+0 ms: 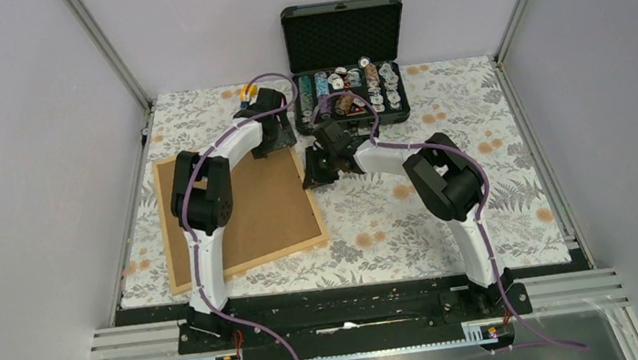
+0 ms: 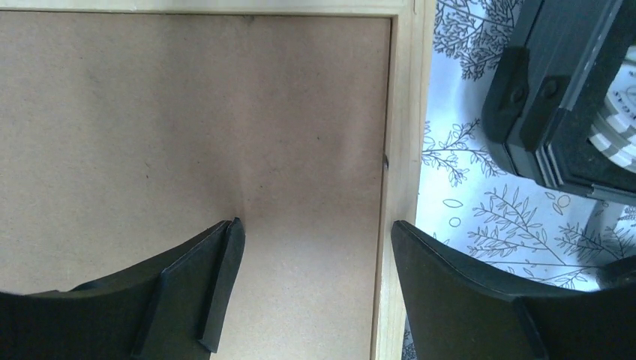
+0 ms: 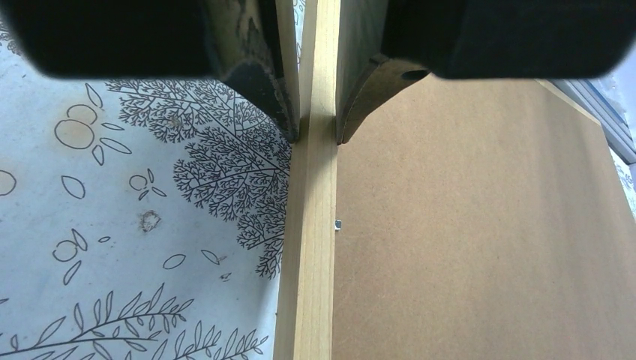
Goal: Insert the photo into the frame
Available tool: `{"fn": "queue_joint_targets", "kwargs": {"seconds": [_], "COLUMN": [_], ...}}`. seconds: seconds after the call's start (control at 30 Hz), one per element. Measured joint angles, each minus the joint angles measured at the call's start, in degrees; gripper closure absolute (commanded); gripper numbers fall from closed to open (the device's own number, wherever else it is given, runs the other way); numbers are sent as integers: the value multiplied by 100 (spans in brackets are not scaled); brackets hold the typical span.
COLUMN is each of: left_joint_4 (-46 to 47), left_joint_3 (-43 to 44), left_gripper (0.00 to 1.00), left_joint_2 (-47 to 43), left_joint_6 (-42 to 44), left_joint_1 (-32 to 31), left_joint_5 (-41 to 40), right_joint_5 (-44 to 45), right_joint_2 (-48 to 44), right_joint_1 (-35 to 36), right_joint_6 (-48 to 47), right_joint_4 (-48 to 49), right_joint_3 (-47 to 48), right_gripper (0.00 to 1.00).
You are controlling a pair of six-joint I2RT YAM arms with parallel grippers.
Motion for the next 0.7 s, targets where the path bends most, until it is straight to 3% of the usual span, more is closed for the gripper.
{"fn": "queue_joint_targets", "kwargs": {"seconds": [0.7], "left_joint_4": [-212], "left_joint_3": [667], "left_gripper": [27], "left_joint_2": [433], "left_joint_6": [-188], "left_joint_1": [94], "left_joint_5": [-243], "right_joint_5": [-66], "right_joint_2": [-48], "right_joint_1": [-17], "right_joint_6": [-2], "right_joint_4": [219], "right_joint_3": [-157], "right_gripper": [98]}}
